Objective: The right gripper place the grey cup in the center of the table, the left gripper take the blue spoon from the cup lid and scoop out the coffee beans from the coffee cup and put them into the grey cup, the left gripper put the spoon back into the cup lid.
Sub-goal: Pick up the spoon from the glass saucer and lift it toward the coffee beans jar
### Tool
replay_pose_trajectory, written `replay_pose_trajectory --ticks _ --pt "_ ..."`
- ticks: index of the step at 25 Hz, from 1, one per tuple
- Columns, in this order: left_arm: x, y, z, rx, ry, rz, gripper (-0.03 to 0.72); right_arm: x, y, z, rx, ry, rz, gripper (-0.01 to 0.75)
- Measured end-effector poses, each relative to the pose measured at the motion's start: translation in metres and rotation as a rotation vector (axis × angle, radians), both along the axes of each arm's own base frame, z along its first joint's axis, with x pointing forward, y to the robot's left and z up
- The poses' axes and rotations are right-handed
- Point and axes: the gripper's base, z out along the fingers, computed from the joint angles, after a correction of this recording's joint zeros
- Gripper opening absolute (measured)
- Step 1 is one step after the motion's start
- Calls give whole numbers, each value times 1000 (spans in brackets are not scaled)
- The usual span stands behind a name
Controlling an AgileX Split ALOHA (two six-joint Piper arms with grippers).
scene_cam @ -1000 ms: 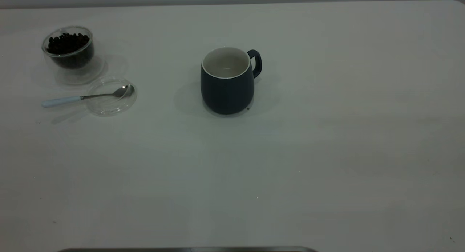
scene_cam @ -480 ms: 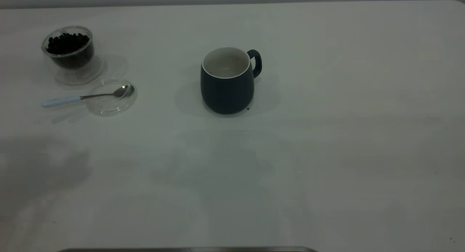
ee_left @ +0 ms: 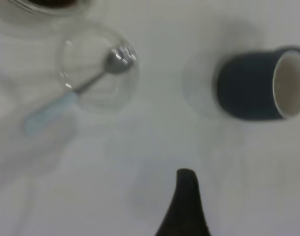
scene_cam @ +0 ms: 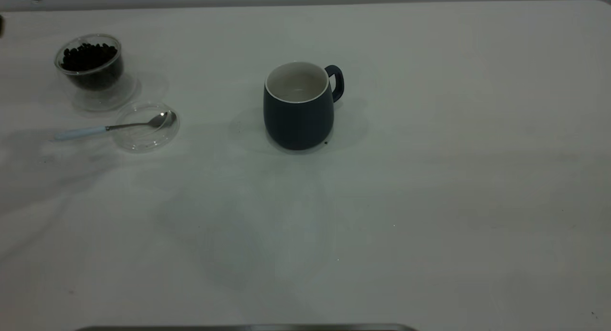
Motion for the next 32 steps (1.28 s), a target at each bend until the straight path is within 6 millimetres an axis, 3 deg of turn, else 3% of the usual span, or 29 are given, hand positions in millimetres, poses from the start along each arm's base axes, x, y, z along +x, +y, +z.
replay_pose_trajectory --ticks 6,13,24,32 --pt "-25 64 -21 -78 44 86 712 0 0 0 1 0 1 462" --pt "-38 102 -70 -167 82 110 712 0 0 0 1 0 1 462" --pt "-34 105 -152 -293 37 147 712 0 0 0 2 0 0 462" --pt "-27 106 -197 -369 22 172 712 0 0 0 2 0 0 462"
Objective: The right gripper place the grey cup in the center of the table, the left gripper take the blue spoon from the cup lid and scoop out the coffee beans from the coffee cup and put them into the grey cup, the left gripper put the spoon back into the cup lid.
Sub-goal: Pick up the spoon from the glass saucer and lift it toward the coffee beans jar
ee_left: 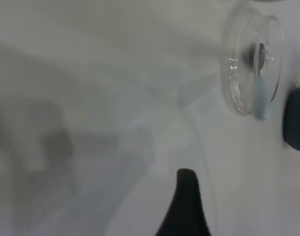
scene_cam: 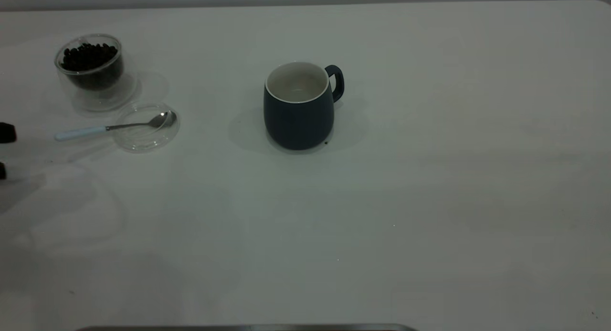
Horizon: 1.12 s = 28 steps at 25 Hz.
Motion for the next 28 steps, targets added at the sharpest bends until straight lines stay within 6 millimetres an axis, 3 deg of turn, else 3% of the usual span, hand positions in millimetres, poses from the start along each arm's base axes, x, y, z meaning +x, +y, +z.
replay_pose_trajectory --ticks 6,15,20,24,28 --pt "20 -8 -20 -46 -17 -52 712 0 0 0 0 0 0 462" --pt "58 -34 -28 -64 -1 -126 712 0 0 0 0 0 0 462" --pt "67 -50 -30 -86 5 -121 710 0 0 0 1 0 0 462" --pt "70 -51 -28 -105 -5 -104 694 0 0 0 1 0 0 462" --pt "70 -52 -26 -133 -8 -104 626 0 0 0 1 0 0 462"
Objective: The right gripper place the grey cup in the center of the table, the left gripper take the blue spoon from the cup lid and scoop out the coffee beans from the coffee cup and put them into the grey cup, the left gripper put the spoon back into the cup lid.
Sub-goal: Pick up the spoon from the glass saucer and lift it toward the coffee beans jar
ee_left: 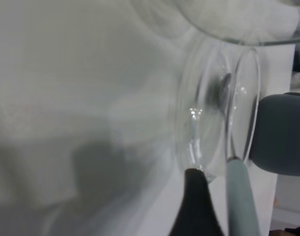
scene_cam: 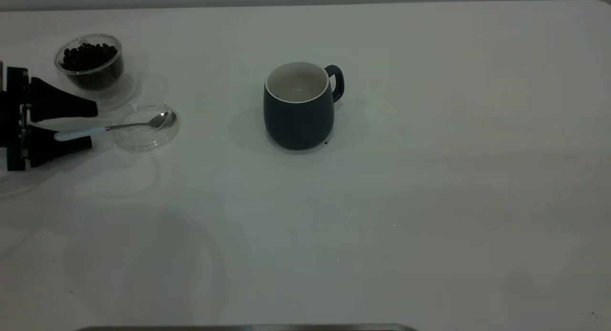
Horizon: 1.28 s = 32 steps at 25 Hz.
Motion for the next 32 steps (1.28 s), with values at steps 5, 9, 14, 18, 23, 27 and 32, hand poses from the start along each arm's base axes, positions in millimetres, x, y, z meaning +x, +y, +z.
replay_pose_trajectory --ticks 5,9,14,18,23,27,32 --pt "0 0 0 -1 2 1 456 0 0 0 0 0 0 462" --pt "0 0 0 -2 4 2 307 0 0 0 0 0 0 462" --pt "0 0 0 2 5 4 156 0 0 0 0 0 0 462" --pt "0 0 0 -3 4 3 126 0 0 0 0 0 0 462" --pt "0 0 1 -11 2 2 126 0 0 0 0 0 0 462" --pt "-1 -1 2 -29 1 -7 126 0 0 0 0 0 0 462" --pt "-2 1 15 -9 18 -63 125 0 0 0 0 0 0 462"
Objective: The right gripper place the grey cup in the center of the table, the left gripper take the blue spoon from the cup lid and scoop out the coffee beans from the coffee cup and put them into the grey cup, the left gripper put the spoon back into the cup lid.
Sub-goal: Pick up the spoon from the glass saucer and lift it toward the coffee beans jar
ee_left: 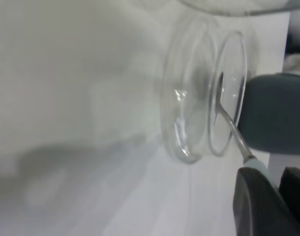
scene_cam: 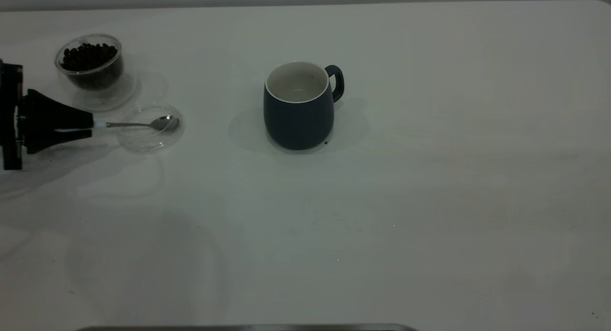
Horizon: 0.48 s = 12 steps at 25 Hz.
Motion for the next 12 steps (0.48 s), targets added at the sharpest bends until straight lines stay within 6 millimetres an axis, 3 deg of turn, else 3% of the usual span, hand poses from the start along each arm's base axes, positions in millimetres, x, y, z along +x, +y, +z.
replay_pose_trajectory --ticks 7,12 --pt "0 16 46 59 -2 -55 125 0 0 0 1 0 1 462" --pt "9 32 90 93 -118 -46 125 0 0 0 1 0 1 462"
